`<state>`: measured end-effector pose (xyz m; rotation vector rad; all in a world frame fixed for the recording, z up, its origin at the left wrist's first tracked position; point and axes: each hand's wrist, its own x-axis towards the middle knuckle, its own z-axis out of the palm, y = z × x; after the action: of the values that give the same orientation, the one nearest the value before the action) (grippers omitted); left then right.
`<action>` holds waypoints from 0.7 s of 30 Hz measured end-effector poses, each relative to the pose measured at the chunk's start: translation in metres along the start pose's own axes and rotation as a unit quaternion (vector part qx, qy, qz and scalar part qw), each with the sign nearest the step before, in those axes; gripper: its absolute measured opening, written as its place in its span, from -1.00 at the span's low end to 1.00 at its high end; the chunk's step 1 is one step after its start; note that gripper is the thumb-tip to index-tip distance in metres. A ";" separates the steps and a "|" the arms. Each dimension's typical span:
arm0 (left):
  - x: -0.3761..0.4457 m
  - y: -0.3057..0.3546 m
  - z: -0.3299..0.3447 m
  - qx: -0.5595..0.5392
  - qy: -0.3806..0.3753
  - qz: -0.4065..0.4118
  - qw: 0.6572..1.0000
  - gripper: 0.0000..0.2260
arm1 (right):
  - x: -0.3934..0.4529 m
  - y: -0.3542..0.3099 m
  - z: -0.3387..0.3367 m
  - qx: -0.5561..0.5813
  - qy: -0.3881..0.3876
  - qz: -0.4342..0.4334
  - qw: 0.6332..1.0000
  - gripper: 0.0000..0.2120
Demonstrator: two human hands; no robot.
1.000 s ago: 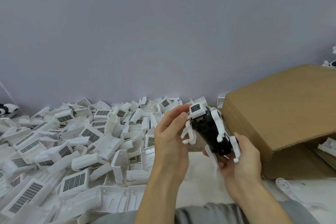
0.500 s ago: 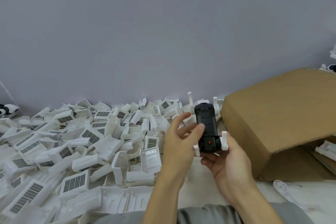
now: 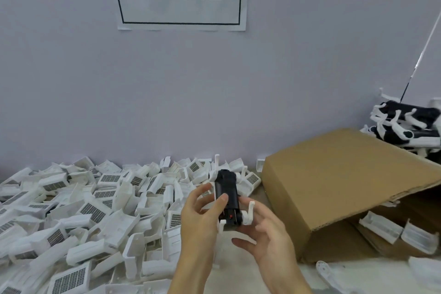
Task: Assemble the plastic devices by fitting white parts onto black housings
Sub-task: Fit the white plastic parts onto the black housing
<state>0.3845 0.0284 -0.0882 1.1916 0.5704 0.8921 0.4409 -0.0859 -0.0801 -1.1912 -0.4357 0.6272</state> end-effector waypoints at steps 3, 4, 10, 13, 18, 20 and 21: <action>-0.004 0.003 0.002 -0.014 -0.010 -0.018 1.000 -0.62 | -0.013 -0.002 0.004 -0.126 0.000 -0.027 0.992 -0.66; -0.005 0.004 0.004 -0.027 -0.016 -0.029 0.999 -0.57 | -0.016 -0.002 0.005 -0.155 0.010 -0.040 0.987 -0.67; -0.011 0.005 0.020 -0.041 -0.058 -0.063 0.995 -0.75 | -0.023 -0.029 0.003 -0.211 0.111 -0.086 0.967 -0.83; -0.016 0.011 0.030 0.014 -0.064 -0.067 0.996 -0.83 | -0.024 -0.058 -0.013 -0.140 0.136 -0.061 0.979 -0.89; -0.044 0.031 0.029 0.232 -0.138 0.056 0.961 -0.82 | -0.010 -0.120 -0.045 -0.016 0.154 -0.073 0.985 -0.87; -0.045 0.036 0.014 0.272 -0.153 0.132 0.941 -0.84 | 0.005 -0.164 -0.055 0.004 0.169 -0.133 0.977 -0.87; -0.039 0.036 0.004 0.269 -0.159 0.135 0.940 -0.87 | 0.019 -0.190 -0.069 0.021 0.191 -0.179 0.965 -0.89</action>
<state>0.3558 -0.0021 -0.0558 1.9085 0.4002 0.7657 0.5399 -0.1674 0.0775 -1.1256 -0.2969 0.0878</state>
